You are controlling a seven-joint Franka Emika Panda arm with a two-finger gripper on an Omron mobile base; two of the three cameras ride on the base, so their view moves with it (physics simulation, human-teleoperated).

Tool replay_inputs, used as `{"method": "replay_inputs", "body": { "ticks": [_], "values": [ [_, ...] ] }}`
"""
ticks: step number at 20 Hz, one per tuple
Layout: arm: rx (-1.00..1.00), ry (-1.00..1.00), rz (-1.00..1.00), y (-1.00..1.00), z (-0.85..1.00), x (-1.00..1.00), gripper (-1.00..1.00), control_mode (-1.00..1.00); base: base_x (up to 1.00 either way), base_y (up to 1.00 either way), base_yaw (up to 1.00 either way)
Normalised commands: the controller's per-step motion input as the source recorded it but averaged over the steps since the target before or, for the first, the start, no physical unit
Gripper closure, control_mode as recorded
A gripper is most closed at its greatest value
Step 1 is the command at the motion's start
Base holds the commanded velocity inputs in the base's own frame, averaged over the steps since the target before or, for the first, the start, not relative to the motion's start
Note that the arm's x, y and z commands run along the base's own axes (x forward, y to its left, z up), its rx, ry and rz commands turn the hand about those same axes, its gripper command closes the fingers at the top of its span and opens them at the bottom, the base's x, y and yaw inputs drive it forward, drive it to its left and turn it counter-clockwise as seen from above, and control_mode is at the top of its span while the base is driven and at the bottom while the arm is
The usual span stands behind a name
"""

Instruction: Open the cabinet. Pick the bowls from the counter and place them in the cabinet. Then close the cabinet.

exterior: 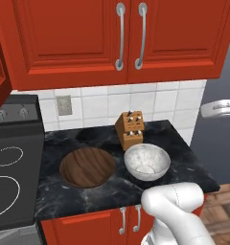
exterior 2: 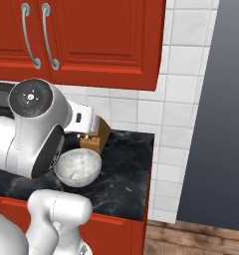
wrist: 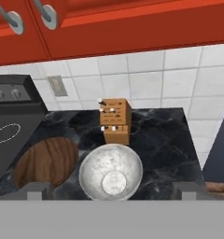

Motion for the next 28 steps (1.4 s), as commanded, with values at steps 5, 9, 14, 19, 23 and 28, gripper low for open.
{"method": "replay_inputs", "body": {
  "ticks": [5, 9, 14, 19, 23, 28],
  "values": [
    [0.00, 0.13, -0.08, -0.14, -0.27, -0.03, -1.00, -1.00, 0.00, 0.00, 0.00],
    [0.05, 0.01, -0.08, 0.00, -0.37, 0.00, -1.00, -1.00, 0.00, 0.00, 0.00],
    [0.14, -0.09, 0.01, 0.00, -0.55, 0.00, -1.00, -1.00, 0.00, 0.00, 0.00],
    [0.03, 0.00, 0.01, 0.00, -0.48, 0.01, -1.00, -1.00, 0.00, 0.00, 0.00],
    [0.00, 0.08, 0.00, 0.00, -0.33, 0.02, -1.00, -1.00, 0.00, 0.00, 0.00],
    [0.00, 0.17, 0.00, 0.00, -0.30, 0.10, -1.00, -1.00, 0.00, 0.00, 0.00]
  ]
}}
